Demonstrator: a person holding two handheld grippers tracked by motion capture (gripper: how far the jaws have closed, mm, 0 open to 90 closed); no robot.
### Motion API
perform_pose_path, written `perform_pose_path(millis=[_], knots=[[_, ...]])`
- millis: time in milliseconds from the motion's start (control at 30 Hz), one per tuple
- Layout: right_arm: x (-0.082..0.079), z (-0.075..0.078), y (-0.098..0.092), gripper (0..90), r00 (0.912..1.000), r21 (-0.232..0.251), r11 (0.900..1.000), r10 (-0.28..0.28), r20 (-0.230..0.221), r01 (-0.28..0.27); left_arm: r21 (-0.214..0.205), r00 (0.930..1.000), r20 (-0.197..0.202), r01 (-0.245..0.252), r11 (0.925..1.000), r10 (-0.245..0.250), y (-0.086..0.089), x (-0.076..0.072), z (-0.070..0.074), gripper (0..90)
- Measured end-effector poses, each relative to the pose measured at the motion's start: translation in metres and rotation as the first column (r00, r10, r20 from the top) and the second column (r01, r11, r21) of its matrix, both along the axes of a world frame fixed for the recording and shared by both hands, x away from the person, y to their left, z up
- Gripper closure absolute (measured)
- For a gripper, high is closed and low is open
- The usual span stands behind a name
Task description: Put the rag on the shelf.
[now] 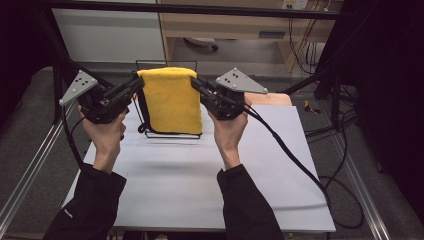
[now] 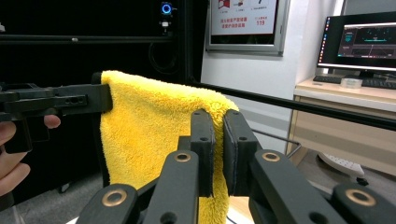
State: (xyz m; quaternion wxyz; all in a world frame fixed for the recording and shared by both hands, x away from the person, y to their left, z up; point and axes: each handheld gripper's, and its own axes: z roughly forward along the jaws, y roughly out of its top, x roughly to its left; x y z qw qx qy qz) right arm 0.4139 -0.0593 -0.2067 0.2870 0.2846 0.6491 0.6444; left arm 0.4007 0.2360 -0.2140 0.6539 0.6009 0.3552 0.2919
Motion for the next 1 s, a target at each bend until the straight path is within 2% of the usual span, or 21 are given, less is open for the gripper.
perform_pose_path(millis=[300,833,1000], knots=[[0.007,0.014,0.004,84.1,0.9996,0.009,1.0000,-0.002,0.028,0.002,-0.025,0.9996,0.027,-0.010,0.9996,0.011,0.003,0.007,0.014,79.7],[0.025,0.040,0.013,84.1,0.9986,0.031,0.9995,-0.013,0.051,0.012,-0.030,0.9974,0.062,-0.036,0.9989,0.038,0.007,0.020,0.040,79.6],[0.030,0.046,0.015,84.1,0.9980,0.035,0.9992,-0.020,0.061,0.017,-0.035,0.9971,0.062,-0.042,0.9985,0.044,0.008,0.025,0.046,79.7]])
